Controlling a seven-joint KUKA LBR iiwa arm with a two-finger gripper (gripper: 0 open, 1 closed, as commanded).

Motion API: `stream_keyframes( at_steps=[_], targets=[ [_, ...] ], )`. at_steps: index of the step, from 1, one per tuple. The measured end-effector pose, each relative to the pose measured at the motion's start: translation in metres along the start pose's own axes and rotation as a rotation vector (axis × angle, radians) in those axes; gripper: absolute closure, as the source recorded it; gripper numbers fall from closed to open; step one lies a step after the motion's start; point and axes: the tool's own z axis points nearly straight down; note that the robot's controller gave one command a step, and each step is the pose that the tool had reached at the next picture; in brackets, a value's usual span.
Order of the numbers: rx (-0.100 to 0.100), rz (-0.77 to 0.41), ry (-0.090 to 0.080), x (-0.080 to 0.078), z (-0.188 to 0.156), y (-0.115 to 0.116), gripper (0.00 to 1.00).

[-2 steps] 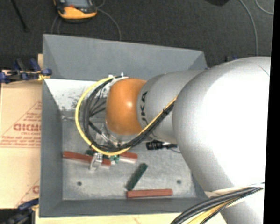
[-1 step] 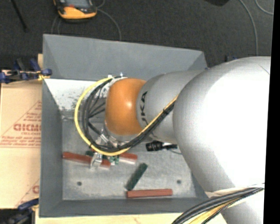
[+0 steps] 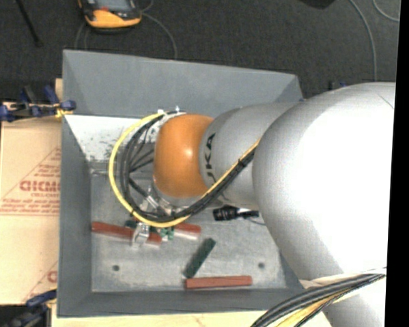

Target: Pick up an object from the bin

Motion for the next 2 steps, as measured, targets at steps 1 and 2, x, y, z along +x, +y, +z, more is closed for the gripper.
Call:
stream_keyframes(
  at_steps=[1, 2],
  targets=[
    [0.004, -0.017, 0.003, -0.017, -0.022, 0.011, 1.0],
    [0.003, -0.016, -0.003, -0.015, -0.04, 0.002, 1.0]
  ],
)
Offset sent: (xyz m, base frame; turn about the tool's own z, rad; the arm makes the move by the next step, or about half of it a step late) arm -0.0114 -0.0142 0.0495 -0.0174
